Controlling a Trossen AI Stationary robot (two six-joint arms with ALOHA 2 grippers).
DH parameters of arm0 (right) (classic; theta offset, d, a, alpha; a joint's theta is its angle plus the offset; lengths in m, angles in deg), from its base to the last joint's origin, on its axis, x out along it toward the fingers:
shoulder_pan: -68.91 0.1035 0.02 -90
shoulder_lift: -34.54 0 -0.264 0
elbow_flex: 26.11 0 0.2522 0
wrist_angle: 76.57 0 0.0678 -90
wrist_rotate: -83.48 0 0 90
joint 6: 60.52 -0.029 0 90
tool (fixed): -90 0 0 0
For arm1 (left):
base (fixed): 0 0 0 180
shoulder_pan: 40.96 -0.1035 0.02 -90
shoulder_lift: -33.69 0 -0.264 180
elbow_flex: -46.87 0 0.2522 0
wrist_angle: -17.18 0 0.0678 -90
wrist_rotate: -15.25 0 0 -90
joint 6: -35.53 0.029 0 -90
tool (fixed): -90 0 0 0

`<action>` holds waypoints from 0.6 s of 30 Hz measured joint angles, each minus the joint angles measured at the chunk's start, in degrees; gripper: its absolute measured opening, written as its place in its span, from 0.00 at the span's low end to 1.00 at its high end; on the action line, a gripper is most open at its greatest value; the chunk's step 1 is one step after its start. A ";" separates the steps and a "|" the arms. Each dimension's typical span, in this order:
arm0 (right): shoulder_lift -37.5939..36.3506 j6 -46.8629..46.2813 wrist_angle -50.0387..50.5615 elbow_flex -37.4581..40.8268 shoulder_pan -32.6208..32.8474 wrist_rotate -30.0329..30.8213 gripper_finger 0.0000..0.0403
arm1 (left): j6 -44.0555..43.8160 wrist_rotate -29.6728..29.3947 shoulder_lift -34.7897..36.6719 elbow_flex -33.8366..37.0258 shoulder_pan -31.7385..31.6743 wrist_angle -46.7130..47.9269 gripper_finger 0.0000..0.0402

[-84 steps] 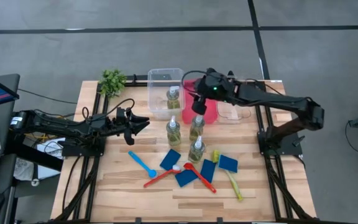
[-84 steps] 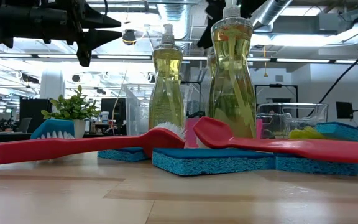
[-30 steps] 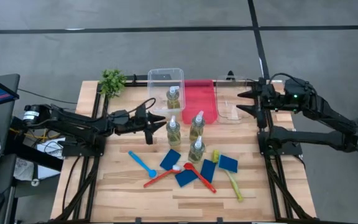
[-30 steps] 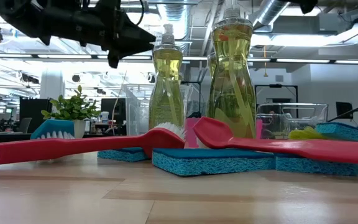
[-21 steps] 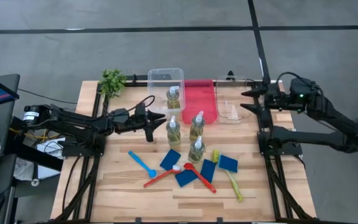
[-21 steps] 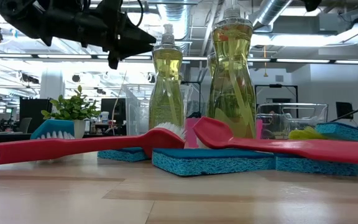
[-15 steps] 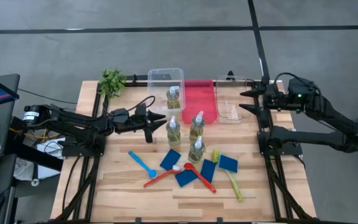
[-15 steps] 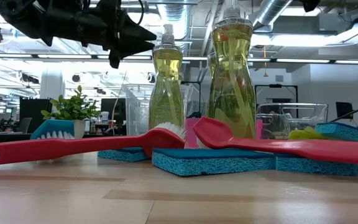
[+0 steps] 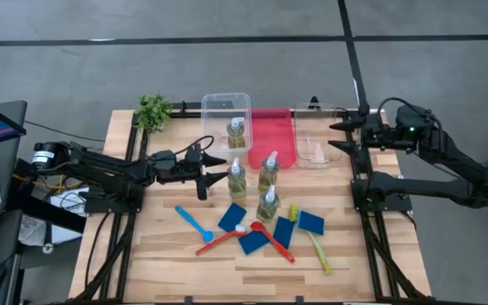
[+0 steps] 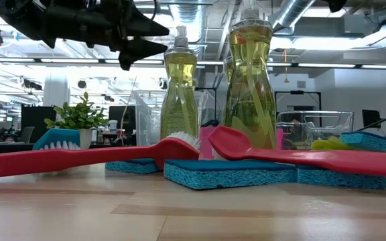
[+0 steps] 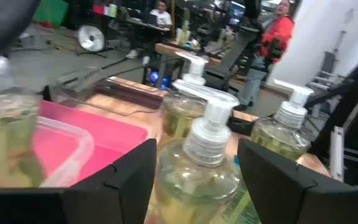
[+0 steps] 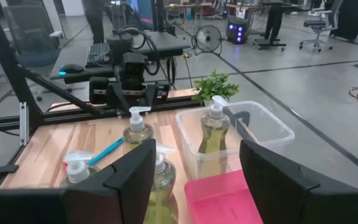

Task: Pick & Place Kitchen Sink Supplies
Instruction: Put the transparent soap dispenser into the transparent container

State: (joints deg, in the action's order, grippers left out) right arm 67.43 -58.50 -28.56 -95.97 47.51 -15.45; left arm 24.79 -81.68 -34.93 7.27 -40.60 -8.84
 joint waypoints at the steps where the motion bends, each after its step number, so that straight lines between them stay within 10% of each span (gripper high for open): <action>1: -0.03 0.00 -0.01 0.00 0.01 -0.01 0.56 | 0.20 0.85 -0.63 -0.47 0.00 0.00 0.56; 18: 0.04 -0.61 0.03 0.00 -0.01 -0.02 0.56 | 4.55 8.93 -8.60 -5.86 -4.08 0.17 0.54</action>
State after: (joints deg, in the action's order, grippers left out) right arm 67.46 -59.11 -28.52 -95.97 47.50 -15.47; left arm 29.34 -72.75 -43.52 1.41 -44.68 -8.67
